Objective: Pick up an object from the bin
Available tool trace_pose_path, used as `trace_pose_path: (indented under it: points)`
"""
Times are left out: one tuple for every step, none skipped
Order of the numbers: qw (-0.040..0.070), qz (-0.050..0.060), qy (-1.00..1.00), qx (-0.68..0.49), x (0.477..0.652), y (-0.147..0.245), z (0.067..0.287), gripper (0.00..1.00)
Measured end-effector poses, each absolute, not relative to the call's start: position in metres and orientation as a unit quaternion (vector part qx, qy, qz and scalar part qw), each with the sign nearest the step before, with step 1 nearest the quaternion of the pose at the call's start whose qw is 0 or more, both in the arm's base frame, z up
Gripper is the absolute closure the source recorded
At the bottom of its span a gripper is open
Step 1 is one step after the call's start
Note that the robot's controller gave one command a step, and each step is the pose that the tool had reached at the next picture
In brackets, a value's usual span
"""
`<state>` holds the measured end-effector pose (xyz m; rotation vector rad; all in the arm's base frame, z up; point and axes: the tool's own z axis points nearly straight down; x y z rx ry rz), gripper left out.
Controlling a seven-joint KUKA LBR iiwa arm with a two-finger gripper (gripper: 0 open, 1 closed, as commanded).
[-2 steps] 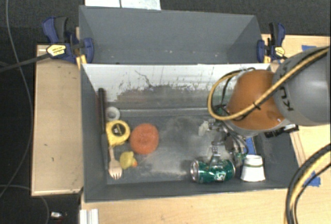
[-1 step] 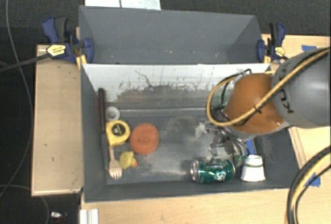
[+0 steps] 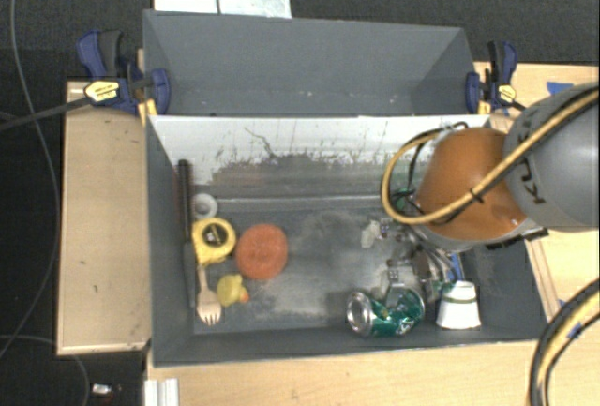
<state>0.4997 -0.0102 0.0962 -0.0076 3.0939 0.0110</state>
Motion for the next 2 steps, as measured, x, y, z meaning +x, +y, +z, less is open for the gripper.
trace_pose_path:
  points:
    - [0.024, 0.004, 1.000, 0.011, 0.500, -0.018, 0.116, 0.00]
    - [0.026, 0.001, 0.991, -0.130, 0.493, -0.032, 0.098, 0.00]
